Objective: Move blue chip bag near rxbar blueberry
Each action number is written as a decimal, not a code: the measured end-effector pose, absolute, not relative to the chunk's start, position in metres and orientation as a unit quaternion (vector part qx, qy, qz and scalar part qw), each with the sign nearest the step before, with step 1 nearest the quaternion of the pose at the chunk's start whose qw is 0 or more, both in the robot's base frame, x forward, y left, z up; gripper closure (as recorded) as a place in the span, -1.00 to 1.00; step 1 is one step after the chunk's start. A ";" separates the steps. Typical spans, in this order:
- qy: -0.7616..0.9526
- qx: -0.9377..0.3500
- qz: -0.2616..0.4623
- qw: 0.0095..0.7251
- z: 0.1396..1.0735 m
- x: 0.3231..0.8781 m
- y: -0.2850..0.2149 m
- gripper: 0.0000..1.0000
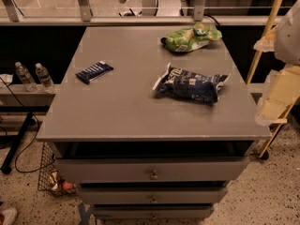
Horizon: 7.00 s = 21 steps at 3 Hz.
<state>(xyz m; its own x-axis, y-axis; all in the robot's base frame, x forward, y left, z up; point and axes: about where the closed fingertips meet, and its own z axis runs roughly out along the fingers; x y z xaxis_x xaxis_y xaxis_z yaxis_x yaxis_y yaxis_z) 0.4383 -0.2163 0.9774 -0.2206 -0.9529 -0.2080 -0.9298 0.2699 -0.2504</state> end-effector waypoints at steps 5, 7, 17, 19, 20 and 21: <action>0.803 -0.566 -0.032 0.185 0.916 0.575 -0.106 -1.00; 0.812 -0.561 -0.055 0.151 0.874 0.609 -0.096 -1.00; 0.629 -0.717 0.027 0.299 0.956 0.666 0.135 1.00; 0.617 -0.727 0.035 0.299 0.940 0.671 0.151 0.65; 0.617 -0.728 0.036 0.298 0.937 0.671 0.153 0.17; 0.616 -0.729 0.037 0.296 0.935 0.671 0.154 -0.28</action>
Offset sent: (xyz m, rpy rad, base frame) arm 0.0501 0.0377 -0.0199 0.1304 0.0036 -0.0382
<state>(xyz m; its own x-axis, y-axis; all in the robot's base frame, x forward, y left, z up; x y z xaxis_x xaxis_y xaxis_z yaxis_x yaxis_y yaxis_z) 0.6709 0.1541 0.9354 0.2371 -0.8766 -0.4187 -0.9203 -0.0646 -0.3859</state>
